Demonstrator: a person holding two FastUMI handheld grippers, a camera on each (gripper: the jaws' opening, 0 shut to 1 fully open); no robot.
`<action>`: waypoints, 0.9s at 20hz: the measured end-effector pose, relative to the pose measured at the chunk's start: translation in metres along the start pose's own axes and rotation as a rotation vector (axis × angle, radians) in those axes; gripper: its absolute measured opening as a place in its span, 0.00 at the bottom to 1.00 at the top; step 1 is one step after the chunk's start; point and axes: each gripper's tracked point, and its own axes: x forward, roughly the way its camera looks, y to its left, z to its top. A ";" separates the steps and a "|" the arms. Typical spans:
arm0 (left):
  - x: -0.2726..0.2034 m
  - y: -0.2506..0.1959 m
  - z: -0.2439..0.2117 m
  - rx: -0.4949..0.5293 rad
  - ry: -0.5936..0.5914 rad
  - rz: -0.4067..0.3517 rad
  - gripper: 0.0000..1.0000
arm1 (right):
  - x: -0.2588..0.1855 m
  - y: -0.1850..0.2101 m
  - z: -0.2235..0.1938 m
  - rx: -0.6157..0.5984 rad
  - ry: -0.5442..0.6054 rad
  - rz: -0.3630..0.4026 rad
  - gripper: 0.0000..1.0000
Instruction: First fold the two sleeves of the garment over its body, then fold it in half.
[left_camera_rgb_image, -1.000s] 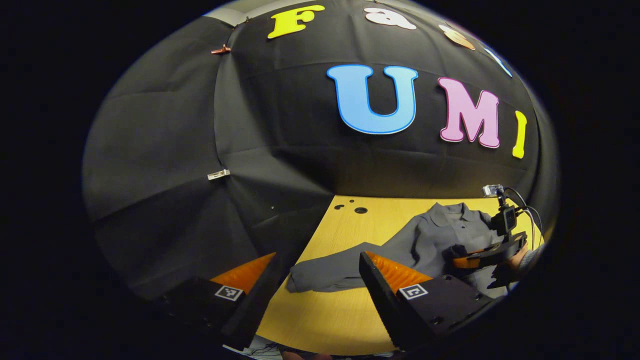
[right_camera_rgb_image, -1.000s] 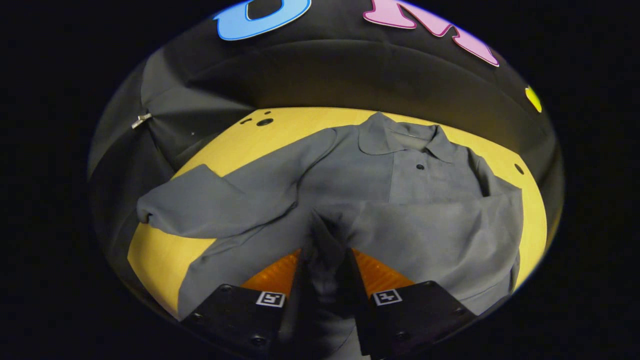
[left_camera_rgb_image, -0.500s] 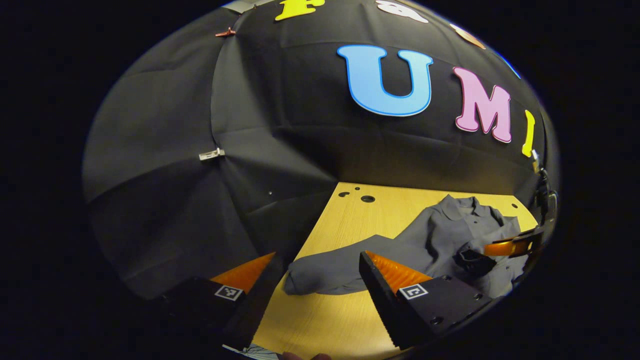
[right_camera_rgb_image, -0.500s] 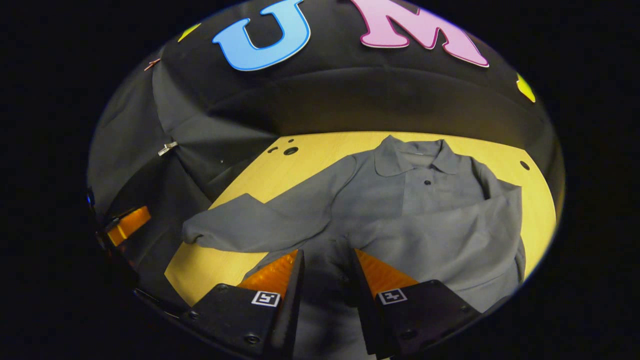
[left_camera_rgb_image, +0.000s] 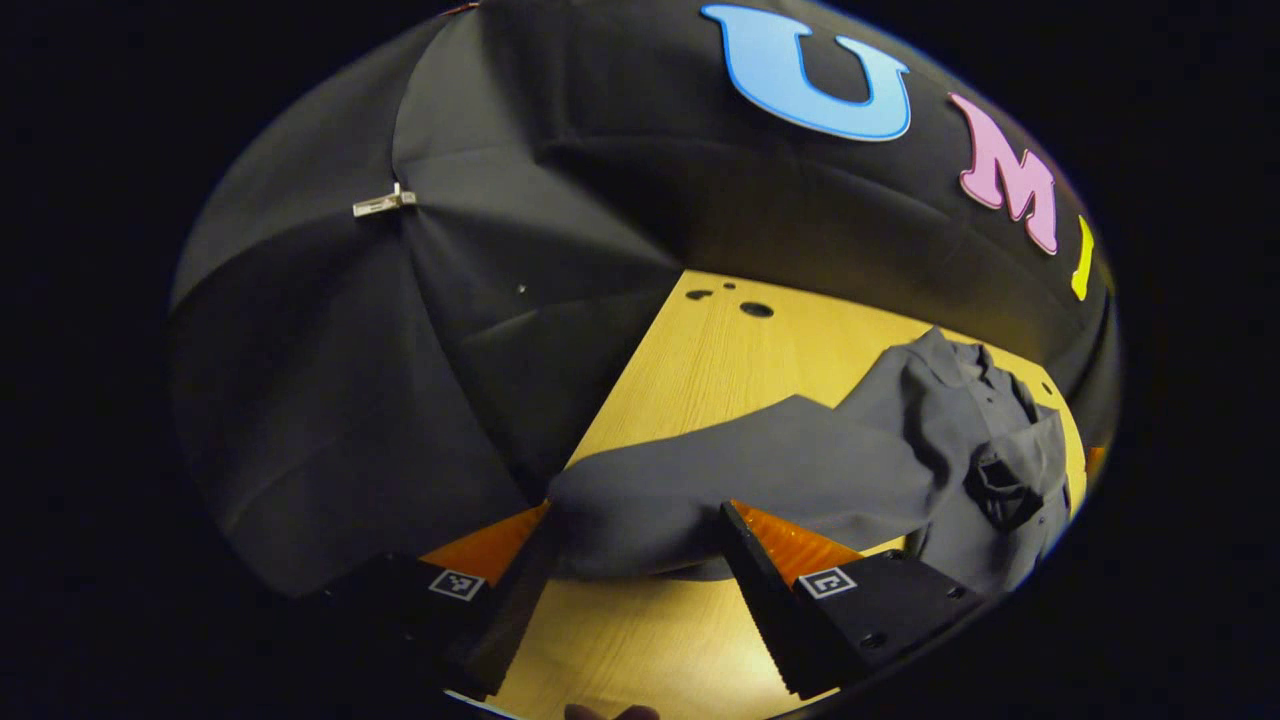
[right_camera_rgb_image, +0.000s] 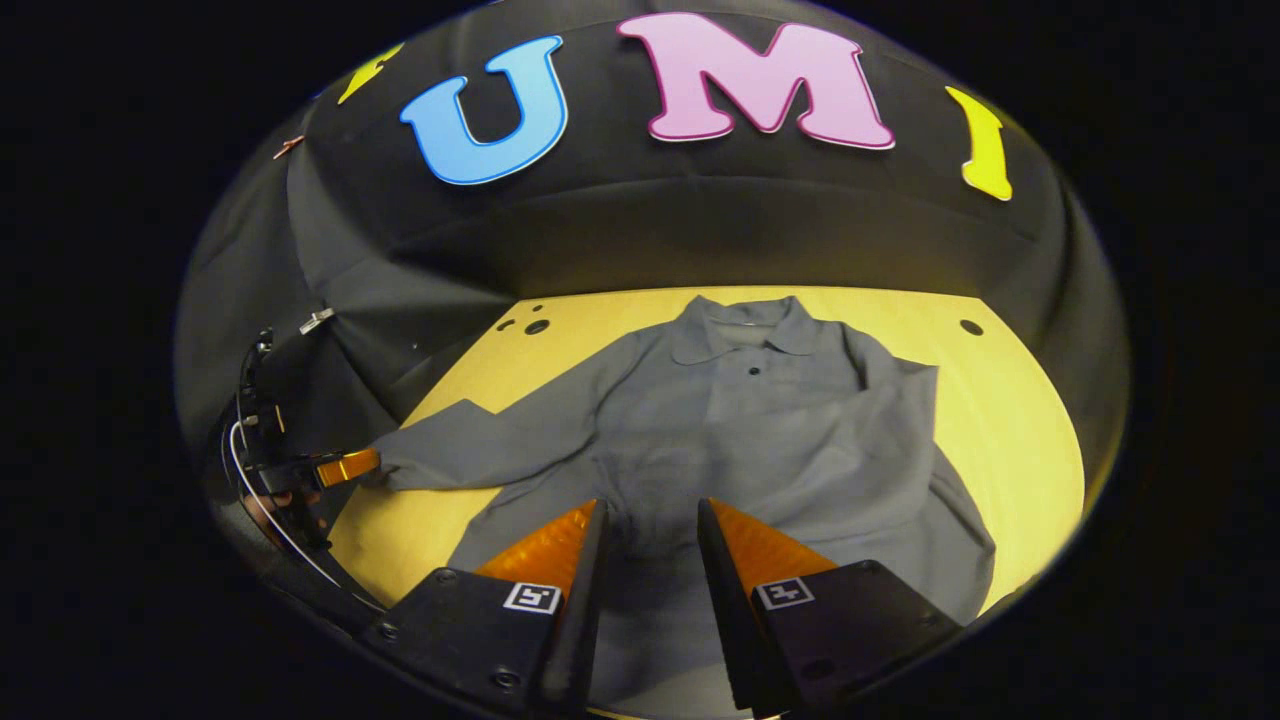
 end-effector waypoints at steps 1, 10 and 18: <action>0.006 0.003 -0.004 0.002 0.015 0.010 0.98 | -0.005 -0.006 -0.005 0.002 0.006 -0.015 0.56; 0.038 0.002 -0.030 0.063 0.098 0.024 1.00 | -0.025 -0.038 -0.021 0.027 0.018 -0.068 0.56; 0.038 -0.022 -0.024 0.246 0.164 0.019 0.10 | -0.042 -0.061 -0.027 0.044 0.008 -0.069 0.56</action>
